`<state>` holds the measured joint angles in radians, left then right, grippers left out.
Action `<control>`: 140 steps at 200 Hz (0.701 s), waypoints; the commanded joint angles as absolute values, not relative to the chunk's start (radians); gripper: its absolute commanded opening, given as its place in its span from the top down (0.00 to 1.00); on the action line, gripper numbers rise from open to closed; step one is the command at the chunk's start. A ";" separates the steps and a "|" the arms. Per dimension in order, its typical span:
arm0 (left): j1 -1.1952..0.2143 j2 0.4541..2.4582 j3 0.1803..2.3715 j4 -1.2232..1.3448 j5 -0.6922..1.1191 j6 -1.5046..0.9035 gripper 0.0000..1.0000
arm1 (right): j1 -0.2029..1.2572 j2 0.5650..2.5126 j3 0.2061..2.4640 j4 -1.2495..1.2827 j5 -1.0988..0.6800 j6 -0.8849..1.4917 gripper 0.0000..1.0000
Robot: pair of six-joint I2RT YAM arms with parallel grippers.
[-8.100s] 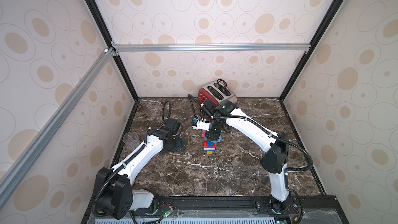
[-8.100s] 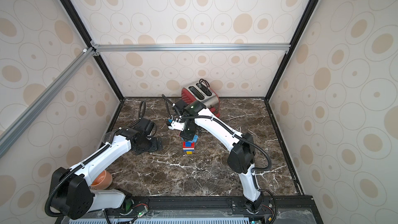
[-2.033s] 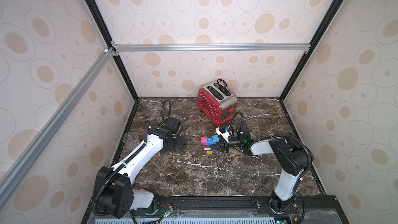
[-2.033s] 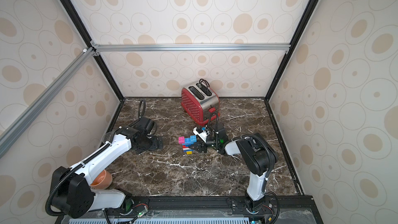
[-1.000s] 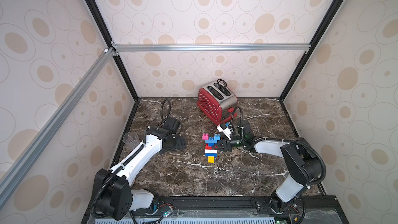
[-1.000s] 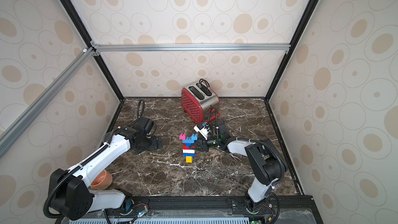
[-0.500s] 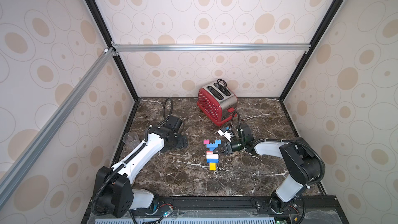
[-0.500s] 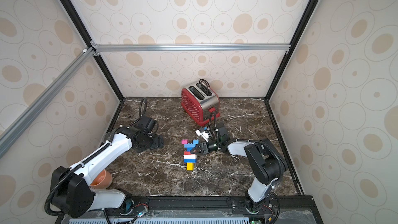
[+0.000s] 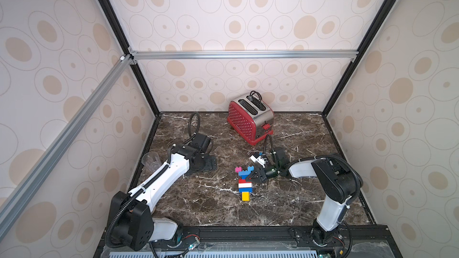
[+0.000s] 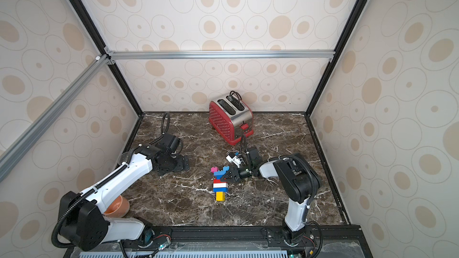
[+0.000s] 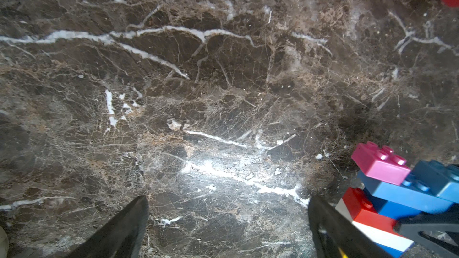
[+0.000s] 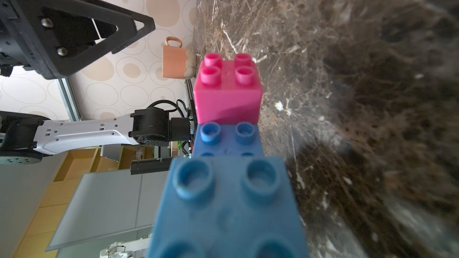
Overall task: Assemble a carrot with lego
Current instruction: Adjust the lego brick at the center of the board.
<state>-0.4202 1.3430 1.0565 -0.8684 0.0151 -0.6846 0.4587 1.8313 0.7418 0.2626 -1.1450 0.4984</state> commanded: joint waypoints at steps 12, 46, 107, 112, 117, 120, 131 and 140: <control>-0.427 1.340 1.085 -0.874 -0.013 -0.701 0.01 | 0.457 1.870 0.741 0.316 -1.172 0.553 0.86; -0.429 1.338 1.080 -0.875 -0.014 -0.704 0.01 | 0.457 1.903 0.745 0.315 -1.180 0.564 0.86; -0.429 1.330 1.075 -0.876 -0.023 -0.709 0.01 | 0.458 1.929 0.765 0.266 -1.181 0.552 0.77; -0.429 1.330 1.075 -0.876 -0.024 -0.709 0.01 | 0.459 1.930 0.765 0.265 -1.180 0.551 0.76; -0.428 1.330 1.075 -0.875 -0.025 -0.709 0.01 | 0.458 1.932 0.767 0.260 -1.179 0.550 0.75; -0.429 1.330 1.075 -0.876 -0.025 -0.709 0.01 | 0.459 1.932 0.767 0.256 -1.180 0.548 0.74; -0.429 1.329 1.074 -0.876 -0.025 -0.709 0.01 | 0.458 1.935 0.773 0.239 -1.177 0.539 0.71; -0.429 1.328 1.075 -0.876 -0.026 -0.709 0.01 | 0.458 1.935 0.777 0.225 -1.173 0.531 0.65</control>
<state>-0.4221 1.3426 1.0565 -0.8684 -0.0013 -0.6922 0.4587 1.9148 0.7547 0.2687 -1.1671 0.5591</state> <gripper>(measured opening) 0.992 0.343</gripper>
